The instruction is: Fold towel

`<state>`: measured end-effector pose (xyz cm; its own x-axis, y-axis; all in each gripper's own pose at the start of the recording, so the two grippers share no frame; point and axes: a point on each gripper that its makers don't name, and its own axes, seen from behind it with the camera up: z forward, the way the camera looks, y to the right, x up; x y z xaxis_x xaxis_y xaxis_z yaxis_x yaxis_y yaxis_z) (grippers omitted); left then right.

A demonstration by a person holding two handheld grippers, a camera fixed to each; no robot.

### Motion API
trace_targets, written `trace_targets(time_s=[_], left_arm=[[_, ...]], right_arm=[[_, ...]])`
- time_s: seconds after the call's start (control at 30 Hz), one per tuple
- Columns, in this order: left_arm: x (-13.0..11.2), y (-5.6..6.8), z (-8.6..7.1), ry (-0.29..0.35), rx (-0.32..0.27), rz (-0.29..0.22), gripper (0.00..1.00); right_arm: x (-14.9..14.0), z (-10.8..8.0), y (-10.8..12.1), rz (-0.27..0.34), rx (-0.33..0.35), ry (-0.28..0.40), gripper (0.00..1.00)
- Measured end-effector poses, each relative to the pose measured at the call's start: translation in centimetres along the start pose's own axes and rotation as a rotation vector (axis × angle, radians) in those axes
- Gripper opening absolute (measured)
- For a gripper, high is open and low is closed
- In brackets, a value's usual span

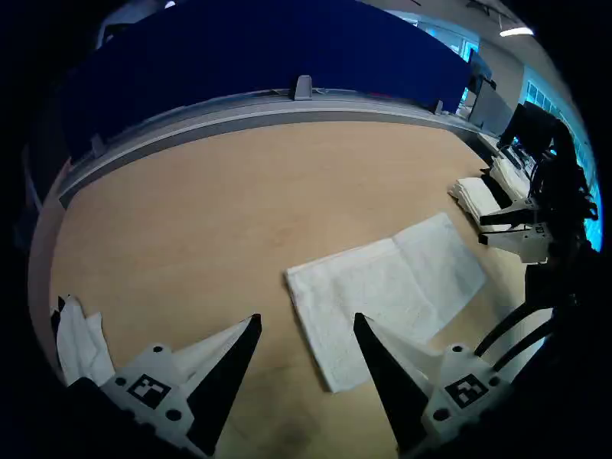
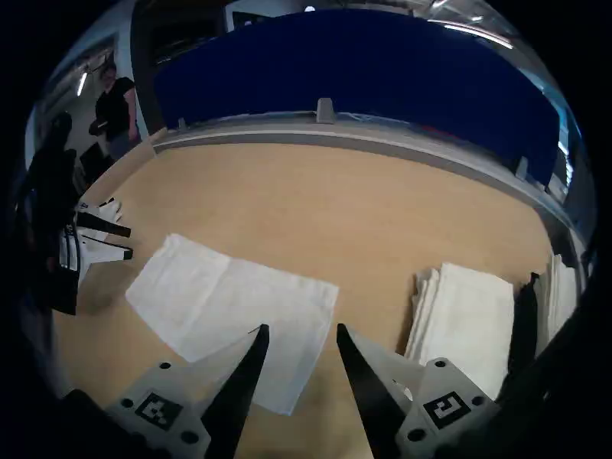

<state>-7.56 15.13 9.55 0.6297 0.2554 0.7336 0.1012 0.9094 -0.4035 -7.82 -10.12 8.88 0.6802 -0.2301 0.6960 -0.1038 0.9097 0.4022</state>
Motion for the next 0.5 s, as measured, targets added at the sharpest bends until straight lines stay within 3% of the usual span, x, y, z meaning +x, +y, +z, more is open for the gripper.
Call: trace_targets(time_s=[0.5], left_arm=[[-2.8,-0.5,-3.7,0.024,0.039,-0.069,0.90]], right_arm=[[-3.9,-1.8,-1.4,-0.036,0.026,-0.043,0.83]])
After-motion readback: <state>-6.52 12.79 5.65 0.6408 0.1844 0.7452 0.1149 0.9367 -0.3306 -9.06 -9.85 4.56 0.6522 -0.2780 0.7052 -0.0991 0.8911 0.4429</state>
